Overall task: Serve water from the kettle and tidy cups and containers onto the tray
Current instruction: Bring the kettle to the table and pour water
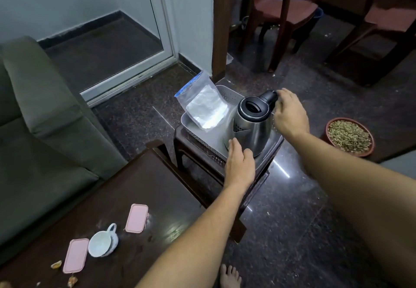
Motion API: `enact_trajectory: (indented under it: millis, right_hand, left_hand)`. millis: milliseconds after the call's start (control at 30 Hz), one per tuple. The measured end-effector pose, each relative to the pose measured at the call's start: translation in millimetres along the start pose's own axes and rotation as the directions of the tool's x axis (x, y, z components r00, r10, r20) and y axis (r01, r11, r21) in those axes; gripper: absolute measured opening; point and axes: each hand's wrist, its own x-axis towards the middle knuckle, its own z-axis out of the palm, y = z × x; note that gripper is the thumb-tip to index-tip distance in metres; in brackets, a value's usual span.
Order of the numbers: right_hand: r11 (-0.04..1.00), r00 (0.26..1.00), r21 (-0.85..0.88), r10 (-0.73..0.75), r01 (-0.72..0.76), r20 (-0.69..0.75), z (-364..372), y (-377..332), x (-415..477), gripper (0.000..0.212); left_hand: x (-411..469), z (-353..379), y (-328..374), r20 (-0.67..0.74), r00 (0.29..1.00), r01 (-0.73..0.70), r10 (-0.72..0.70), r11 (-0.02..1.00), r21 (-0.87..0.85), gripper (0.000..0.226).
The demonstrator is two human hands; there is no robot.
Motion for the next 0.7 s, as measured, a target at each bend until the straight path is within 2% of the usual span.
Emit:
enact_trajectory:
  millis: [233,567,700]
  right_hand:
    - [0.999,0.986,0.021,-0.045,0.042,0.161,22.7,5.4,44.0,0.048]
    - [0.997,0.997,0.022,-0.072,0.071,0.041,29.7,8.2,37.8,0.043]
    - [0.992,0.995,-0.082,-0.095,0.095,-0.002,25.7,12.3,34.5,0.044]
  left_hand:
    - [22.2,16.0,-8.2,0.025,1.000,-0.005,0.007,0.997,-0.072,0.072]
    - [30.5,28.0,1.7,-0.011,1.000,-0.011,0.010,0.994,-0.108,0.080]
    - [44.7,18.2,8.7,-0.083,0.996,0.009,-0.020,0.990,-0.139,0.082]
